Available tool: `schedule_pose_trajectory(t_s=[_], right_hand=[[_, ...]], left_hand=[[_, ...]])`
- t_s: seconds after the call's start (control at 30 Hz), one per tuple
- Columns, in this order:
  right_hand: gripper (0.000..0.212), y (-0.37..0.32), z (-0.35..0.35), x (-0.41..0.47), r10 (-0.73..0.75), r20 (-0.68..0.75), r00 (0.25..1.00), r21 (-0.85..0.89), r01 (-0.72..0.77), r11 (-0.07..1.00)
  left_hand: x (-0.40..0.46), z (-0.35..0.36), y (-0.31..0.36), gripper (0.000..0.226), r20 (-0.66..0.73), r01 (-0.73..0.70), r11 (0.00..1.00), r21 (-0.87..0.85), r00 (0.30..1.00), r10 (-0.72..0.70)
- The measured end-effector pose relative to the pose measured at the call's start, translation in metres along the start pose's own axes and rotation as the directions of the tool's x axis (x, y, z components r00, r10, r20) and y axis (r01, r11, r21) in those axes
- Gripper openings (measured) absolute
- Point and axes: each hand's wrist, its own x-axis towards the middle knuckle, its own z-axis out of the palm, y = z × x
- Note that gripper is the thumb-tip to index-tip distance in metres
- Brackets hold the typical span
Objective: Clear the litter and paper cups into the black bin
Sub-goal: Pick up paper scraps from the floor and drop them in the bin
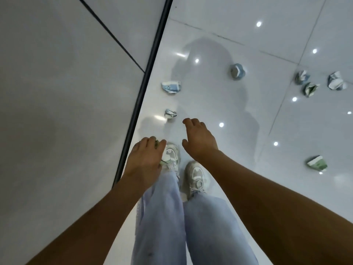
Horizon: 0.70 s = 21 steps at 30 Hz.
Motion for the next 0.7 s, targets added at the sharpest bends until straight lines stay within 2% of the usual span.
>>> schedule_pose_trajectory(t_s=[0.23, 0.4, 0.53, 0.6, 0.7], right_hand=[[0.057, 0.015, 0.097, 0.149, -0.082, -0.053, 0.995, -0.069, 0.078, 0.995], [0.069, 0.021, 0.158, 0.225, -0.143, -0.024, 0.989, -0.172, 0.137, 0.976], [0.051, 0.025, 0.182, 0.236, -0.193, -0.010, 0.981, -0.312, 0.180, 0.933], [0.046, 0.028, 0.182, 0.229, -0.178, 0.005, 0.984, -0.308, 0.171, 0.936], [0.050, 0.028, 0.163, 0.203, -0.152, 0.017, 0.988, -0.251, 0.151, 0.956]], left_hand=[[0.111, 0.090, -0.058, 0.065, -0.074, 0.052, 0.997, -0.054, 0.996, -0.056], [0.171, 0.138, -0.089, 0.066, -0.083, 0.070, 0.996, -0.055, 0.994, -0.075], [0.183, 0.157, -0.105, 0.066, -0.069, 0.096, 0.992, -0.083, 0.992, -0.101], [0.177, 0.158, -0.107, 0.065, -0.063, 0.109, 0.990, -0.089, 0.991, -0.115], [0.160, 0.145, -0.101, 0.065, -0.055, 0.122, 0.986, -0.112, 0.990, -0.129]])
